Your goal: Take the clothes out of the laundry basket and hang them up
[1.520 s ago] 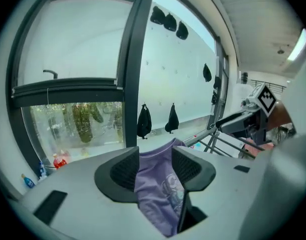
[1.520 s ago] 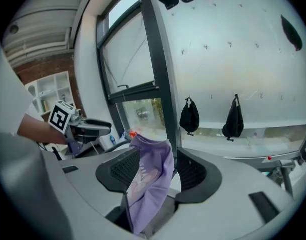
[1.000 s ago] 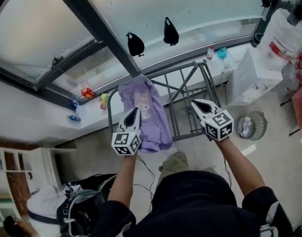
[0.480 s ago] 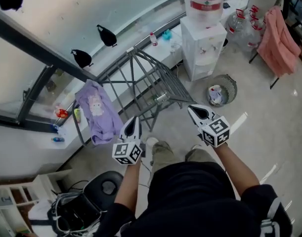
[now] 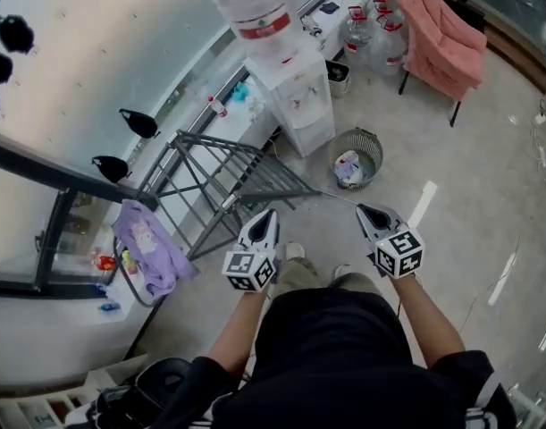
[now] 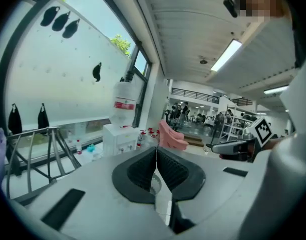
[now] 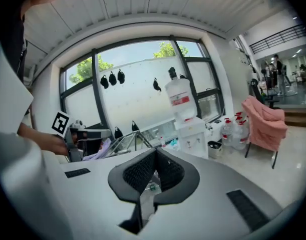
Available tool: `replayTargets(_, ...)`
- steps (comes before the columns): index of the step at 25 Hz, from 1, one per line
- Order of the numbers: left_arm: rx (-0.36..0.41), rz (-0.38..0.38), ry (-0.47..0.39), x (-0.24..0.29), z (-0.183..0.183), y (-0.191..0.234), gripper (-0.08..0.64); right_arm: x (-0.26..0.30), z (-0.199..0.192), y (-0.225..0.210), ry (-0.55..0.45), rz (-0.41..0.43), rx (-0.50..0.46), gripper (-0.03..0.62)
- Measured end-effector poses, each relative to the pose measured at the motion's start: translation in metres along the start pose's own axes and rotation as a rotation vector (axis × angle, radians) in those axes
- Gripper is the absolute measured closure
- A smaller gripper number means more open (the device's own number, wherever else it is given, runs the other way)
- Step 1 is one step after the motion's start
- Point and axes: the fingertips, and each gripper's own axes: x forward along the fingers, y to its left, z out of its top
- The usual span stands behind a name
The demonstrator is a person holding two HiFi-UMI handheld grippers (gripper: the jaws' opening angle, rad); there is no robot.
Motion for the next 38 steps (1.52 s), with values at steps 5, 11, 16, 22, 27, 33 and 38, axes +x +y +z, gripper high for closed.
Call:
replayTargets(5,0.03,-0.124,0.083,0.049,-0.011,-0.047,0.552,-0.028,-0.013,-0.057,-0.018,-0.143,0.081,0.592)
replayTargets(11,0.003,-0.219,0.144,0.11,-0.009,-0.08,0.552,-0.041,-0.011,-0.099,0.032,-0.252,0.118,0.592)
replayTargets(16,-0.017,-0.305,0.204,0.197,-0.017,-0.087,0.552,-0.006,-0.013,-0.16,0.072,-0.314,0.146,0.592)
replayTargets(22,-0.03,-0.349,0.226,0.31,-0.002,-0.071,0.552,0.065,0.001,-0.236,0.149,-0.335,0.151,0.592)
replayTargets(27,-0.013,-0.383,0.267,0.376,-0.001,-0.053,0.552,0.126,0.012,-0.286,0.191,-0.334,0.125,0.592)
replayTargets(33,-0.061,-0.359,0.359,0.431,-0.037,-0.035,0.552,0.191,-0.053,-0.362,0.289,-0.425,0.113,0.592)
replayTargets(38,-0.11,-0.314,0.371,0.494,-0.076,-0.034,0.552,0.254,-0.127,-0.419,0.414,-0.356,0.087,0.592)
